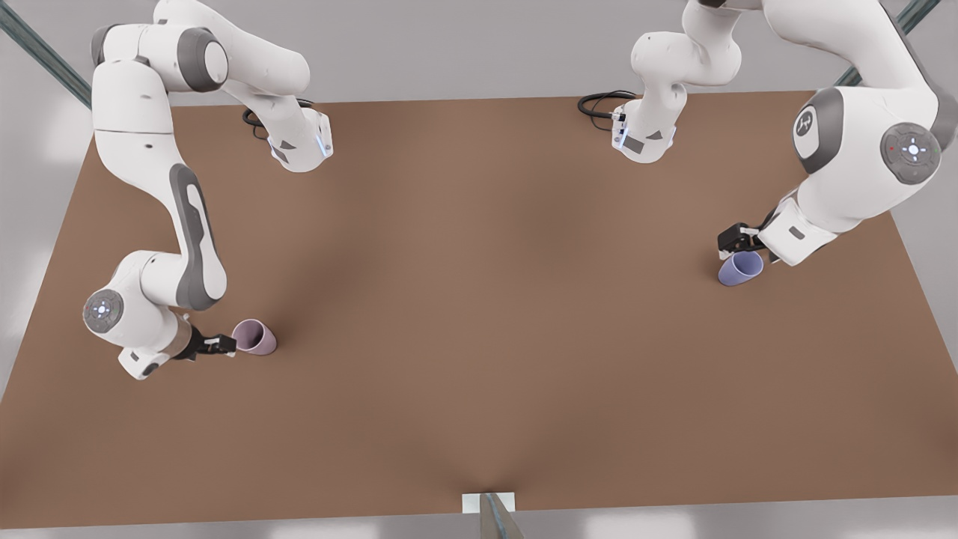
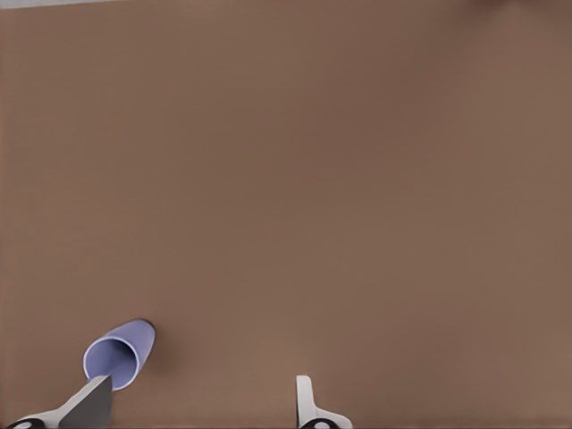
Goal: Stack the cups, with the pink cup at the bottom and the purple cup at the top
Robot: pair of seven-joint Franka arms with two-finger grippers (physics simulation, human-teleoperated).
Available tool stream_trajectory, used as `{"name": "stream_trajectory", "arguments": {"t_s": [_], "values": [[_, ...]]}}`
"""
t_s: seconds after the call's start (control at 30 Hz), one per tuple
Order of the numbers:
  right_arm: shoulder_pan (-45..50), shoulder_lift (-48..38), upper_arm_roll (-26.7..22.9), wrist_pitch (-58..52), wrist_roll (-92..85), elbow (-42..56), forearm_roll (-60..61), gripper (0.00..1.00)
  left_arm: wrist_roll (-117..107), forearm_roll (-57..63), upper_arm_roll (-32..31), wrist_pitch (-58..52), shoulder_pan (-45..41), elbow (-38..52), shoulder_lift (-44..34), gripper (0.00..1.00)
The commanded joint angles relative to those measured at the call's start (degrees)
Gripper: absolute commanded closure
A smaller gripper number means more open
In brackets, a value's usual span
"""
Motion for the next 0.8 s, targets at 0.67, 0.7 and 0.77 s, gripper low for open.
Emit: {"name": "stream_trajectory", "arguments": {"t_s": [0.67,0.7,0.77], "values": [[-0.44,0.95,0.36,4.15,-9.62,-6.85,0.5,0.01,-0.19,0.12,-1.24,-2.28,-0.1,0.2,-0.19,0.0],[-0.27,1.65,0.36,4.24,-9.45,-6.59,0.5,0.14,-0.19,0.12,-1.24,-2.28,-0.1,0.2,-0.28,0.0],[-0.27,2.8,0.36,4.24,-9.53,-5.8,0.5,0.34,-0.19,0.12,-1.24,-2.37,-0.1,0.11,-0.28,0.0]]}}
